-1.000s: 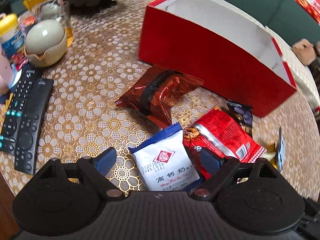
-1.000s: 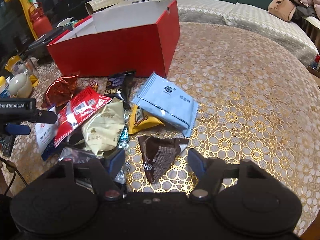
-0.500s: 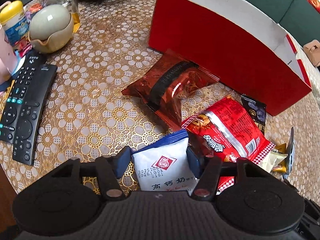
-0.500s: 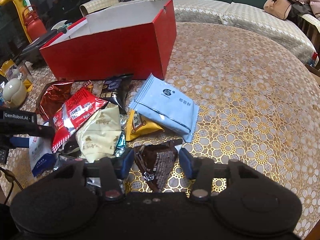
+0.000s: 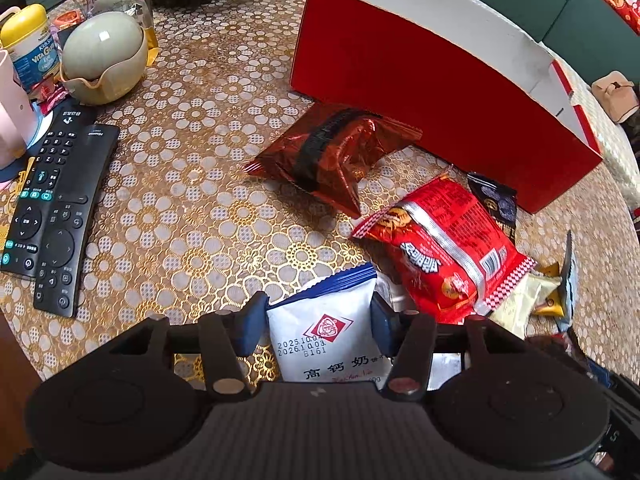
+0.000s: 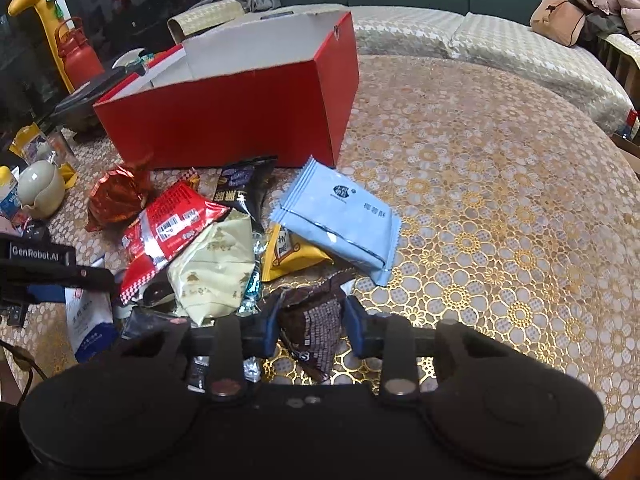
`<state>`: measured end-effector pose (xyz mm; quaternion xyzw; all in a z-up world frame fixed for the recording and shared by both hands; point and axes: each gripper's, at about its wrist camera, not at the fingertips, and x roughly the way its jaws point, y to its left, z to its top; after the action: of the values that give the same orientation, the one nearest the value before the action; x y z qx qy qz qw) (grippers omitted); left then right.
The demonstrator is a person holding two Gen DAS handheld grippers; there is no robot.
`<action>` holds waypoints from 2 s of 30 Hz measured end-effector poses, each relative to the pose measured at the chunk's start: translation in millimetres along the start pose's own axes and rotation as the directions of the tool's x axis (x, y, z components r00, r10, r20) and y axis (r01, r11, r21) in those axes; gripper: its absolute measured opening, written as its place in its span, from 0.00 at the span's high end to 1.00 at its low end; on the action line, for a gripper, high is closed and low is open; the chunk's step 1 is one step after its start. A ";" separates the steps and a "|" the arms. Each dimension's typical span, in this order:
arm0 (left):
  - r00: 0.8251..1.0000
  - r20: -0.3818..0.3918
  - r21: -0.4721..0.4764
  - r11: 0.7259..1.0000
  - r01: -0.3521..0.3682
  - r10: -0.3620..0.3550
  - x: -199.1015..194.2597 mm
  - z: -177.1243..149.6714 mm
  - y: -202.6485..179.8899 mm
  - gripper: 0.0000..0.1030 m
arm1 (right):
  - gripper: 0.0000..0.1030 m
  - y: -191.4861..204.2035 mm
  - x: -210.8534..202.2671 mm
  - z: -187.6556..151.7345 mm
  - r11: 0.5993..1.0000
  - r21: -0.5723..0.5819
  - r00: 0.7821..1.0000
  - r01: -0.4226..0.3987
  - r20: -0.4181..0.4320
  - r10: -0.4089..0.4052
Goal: Organize snacks
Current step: 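Grasp the white milk packet with the left tool while the right tool grasps the brown chocolate wrapper, then carry both snacks over the red box and open both tools to drop them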
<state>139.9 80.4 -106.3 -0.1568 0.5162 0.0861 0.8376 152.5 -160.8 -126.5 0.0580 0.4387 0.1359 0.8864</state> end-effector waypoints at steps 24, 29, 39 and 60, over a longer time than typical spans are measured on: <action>0.975 0.208 0.171 0.984 0.046 -0.082 -94.2 14.2 -33.9 0.49 | 0.70 22.8 -79.7 39.7 0.998 -0.042 0.983 -0.046 0.178 0.053; 0.962 0.253 0.216 0.975 0.042 -0.097 -109.2 33.4 -45.1 0.49 | 0.70 31.6 -89.0 61.7 0.996 -0.077 0.975 -0.045 0.213 0.060; 0.952 0.293 0.301 0.954 -0.003 -0.090 -106.3 79.6 -66.1 0.49 | 0.70 40.5 -73.3 108.9 0.993 -0.111 0.967 -0.034 0.249 0.061; 0.957 0.287 0.403 0.912 -0.078 -0.045 -29.9 177.2 -102.8 0.49 | 0.70 51.7 30.3 180.6 0.982 -0.187 0.987 0.004 0.157 0.026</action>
<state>306.2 47.0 12.3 0.0413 0.3954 0.0051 0.9176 303.5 -99.6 -28.2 -0.0123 0.3517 0.1763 0.9193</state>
